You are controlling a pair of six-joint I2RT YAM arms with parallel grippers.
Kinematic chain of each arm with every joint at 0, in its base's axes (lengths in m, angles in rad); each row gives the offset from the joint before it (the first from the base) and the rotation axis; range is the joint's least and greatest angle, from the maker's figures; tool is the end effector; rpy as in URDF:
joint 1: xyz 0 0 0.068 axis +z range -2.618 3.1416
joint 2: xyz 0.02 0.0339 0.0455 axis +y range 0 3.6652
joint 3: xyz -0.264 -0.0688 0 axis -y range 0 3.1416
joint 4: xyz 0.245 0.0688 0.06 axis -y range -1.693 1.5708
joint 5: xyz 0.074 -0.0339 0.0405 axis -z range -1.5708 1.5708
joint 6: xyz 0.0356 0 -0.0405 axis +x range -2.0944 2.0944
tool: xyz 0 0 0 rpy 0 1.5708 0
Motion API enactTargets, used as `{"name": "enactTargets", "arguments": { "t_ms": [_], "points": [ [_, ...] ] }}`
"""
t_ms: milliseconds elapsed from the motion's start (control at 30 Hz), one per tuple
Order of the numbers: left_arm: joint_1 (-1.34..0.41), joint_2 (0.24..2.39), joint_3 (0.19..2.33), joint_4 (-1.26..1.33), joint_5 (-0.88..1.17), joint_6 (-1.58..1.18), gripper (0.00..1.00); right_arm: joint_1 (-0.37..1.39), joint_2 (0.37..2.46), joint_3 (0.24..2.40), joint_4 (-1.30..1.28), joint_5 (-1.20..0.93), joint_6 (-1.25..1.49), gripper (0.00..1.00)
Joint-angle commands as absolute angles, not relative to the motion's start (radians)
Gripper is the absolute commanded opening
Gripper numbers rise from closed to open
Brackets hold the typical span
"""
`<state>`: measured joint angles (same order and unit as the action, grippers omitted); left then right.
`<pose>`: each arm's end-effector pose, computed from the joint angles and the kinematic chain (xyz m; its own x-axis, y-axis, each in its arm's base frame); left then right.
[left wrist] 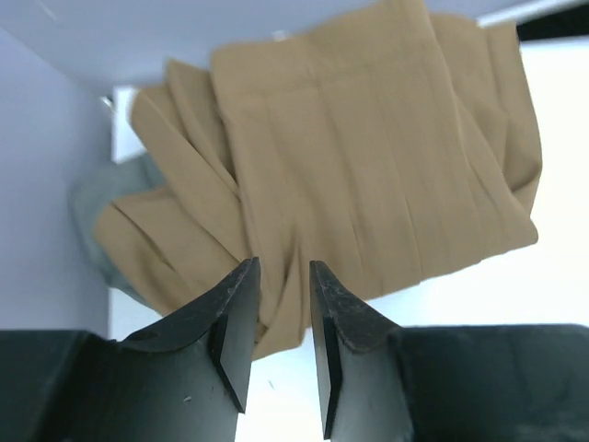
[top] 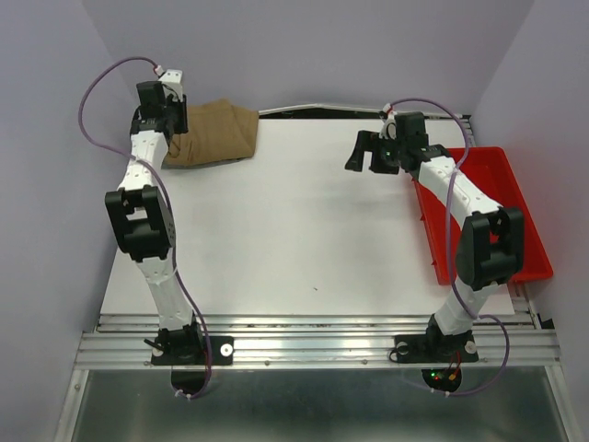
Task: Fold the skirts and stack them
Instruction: Neatly place the folded skirt to the corner
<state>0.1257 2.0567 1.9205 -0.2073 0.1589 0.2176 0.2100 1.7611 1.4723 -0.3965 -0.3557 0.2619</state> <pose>0.4937 0.0567 0.3364 -0.3211 0.1743 -0.9309 0.0956 0.9839 0.1512 0.3935 0.0966 0.2925 -0.7168 0.0954 -0.6908 -0.2832 0.8654 0.4134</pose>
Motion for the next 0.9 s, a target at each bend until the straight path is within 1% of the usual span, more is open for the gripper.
{"name": "enactTargets", "arguments": {
  "t_ms": [0, 167, 200, 300, 433, 500, 533, 567, 600, 633, 700, 767, 833, 867],
  "points": [
    [0.126, 2.105, 1.871, -0.210, 0.201, 0.176, 0.39, 0.204, 1.744, 1.485, -0.402, -0.359, 0.230, 1.00],
    [0.126, 2.212, 1.954, -0.230, 0.075, 0.166, 0.39, 0.204, 1.758, 1.480, -0.410, -0.341, 0.221, 1.00],
    [0.126, 2.235, 1.976, -0.232, 0.013, 0.167, 0.39, 0.204, 1.758, 1.482, -0.413, -0.338, 0.219, 1.00],
    [0.129, 2.253, 2.002, -0.236, -0.115, 0.169, 0.39, 0.204, 1.755, 1.485, -0.422, -0.318, 0.207, 1.00],
    [0.132, 2.223, 2.005, -0.213, -0.207, 0.184, 0.42, 0.204, 1.746, 1.491, -0.440, -0.269, 0.189, 1.00],
    [0.133, 2.183, 1.988, -0.190, -0.236, 0.190, 0.49, 0.204, 1.737, 1.491, -0.446, -0.249, 0.172, 1.00],
    [0.133, 2.130, 1.961, -0.178, -0.245, 0.195, 0.60, 0.204, 1.730, 1.491, -0.449, -0.239, 0.166, 1.00],
    [0.133, 2.097, 1.942, -0.151, -0.242, 0.207, 0.74, 0.204, 1.720, 1.491, -0.452, -0.218, 0.152, 1.00],
    [0.133, 2.065, 1.922, -0.140, -0.229, 0.215, 0.85, 0.195, 1.715, 1.493, -0.456, -0.207, 0.144, 1.00],
    [0.133, 1.996, 1.886, -0.129, -0.212, 0.225, 0.98, 0.195, 1.709, 1.494, -0.459, -0.198, 0.135, 1.00],
    [0.132, 1.927, 1.852, -0.112, -0.143, 0.251, 0.99, 0.184, 1.689, 1.497, -0.465, -0.174, 0.117, 1.00],
    [0.121, 1.841, 1.825, -0.136, -0.129, 0.270, 0.98, 0.172, 1.678, 1.505, -0.483, -0.178, 0.109, 1.00],
    [0.117, 1.764, 1.816, -0.184, -0.049, 0.299, 0.99, 0.160, 1.660, 1.519, -0.506, -0.201, 0.097, 1.00],
    [0.117, 1.737, 1.807, -0.227, 0.025, 0.301, 0.99, 0.150, 1.642, 1.516, -0.526, -0.212, 0.091, 1.00]
  ]
}}
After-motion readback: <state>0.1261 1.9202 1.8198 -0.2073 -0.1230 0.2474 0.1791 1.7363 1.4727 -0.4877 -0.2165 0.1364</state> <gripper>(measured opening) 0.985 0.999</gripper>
